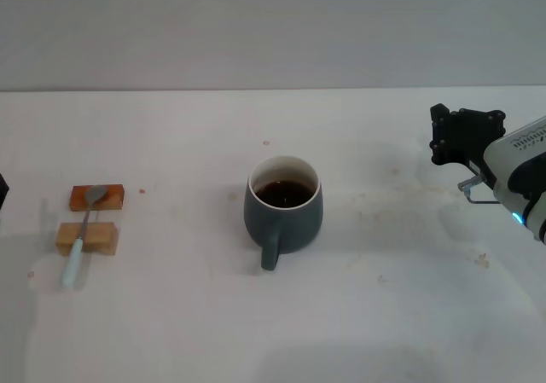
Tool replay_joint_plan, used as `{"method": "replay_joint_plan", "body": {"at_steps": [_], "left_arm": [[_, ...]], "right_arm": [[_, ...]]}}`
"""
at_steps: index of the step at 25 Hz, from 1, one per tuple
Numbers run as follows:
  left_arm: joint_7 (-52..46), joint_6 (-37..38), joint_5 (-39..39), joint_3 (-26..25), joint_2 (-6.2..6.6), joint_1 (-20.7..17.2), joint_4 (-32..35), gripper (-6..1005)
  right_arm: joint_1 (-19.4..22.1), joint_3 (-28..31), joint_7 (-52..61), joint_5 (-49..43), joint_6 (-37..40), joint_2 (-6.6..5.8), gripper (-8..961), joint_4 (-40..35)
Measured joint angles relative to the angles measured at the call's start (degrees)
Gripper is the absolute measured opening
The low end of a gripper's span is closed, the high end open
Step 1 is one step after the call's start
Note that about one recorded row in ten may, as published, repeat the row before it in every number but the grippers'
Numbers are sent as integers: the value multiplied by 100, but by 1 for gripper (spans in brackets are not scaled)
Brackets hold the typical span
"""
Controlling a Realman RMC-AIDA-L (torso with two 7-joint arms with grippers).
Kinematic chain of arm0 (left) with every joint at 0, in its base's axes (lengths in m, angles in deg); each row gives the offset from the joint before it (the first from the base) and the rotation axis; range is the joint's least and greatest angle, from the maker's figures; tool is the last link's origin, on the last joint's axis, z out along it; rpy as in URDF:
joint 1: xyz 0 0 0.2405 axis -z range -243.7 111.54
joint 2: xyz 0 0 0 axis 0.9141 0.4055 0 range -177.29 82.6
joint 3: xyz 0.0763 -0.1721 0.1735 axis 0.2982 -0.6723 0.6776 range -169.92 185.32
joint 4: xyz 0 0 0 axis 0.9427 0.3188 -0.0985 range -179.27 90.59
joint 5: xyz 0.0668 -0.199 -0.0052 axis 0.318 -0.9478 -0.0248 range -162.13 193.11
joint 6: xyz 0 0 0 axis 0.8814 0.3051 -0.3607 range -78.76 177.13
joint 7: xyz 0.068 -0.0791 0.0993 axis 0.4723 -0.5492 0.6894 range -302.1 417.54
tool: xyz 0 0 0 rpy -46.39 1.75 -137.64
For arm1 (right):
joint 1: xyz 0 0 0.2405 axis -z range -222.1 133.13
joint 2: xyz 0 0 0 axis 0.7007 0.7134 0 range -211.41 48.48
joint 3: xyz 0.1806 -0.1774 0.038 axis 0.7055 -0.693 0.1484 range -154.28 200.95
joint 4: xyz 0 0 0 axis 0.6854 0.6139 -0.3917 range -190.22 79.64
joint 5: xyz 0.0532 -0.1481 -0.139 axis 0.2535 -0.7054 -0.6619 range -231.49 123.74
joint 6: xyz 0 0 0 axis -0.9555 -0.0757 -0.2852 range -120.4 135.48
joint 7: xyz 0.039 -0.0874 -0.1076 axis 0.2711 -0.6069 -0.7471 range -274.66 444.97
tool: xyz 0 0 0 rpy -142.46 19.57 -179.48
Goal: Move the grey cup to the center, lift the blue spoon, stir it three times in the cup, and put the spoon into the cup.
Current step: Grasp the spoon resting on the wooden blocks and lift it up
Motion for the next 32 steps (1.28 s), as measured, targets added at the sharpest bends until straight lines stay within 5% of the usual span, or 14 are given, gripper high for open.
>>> {"method": "replay_joint_plan", "body": {"at_steps": [12, 20, 32], "left_arm": [[2434, 1154, -2584, 1803, 23, -267, -518, 707], [2579, 1323, -2717, 2245, 53, -711, -872, 705], [2383, 1268, -2729, 2449, 51, -616, -642, 703]], "right_arm": [[-172, 148, -5, -36, -75, -38, 0, -78], [-262, 239, -5, -36, -217, -62, 0, -86], [-232, 588, -5, -39, -176, -91, 1, -70]]}}
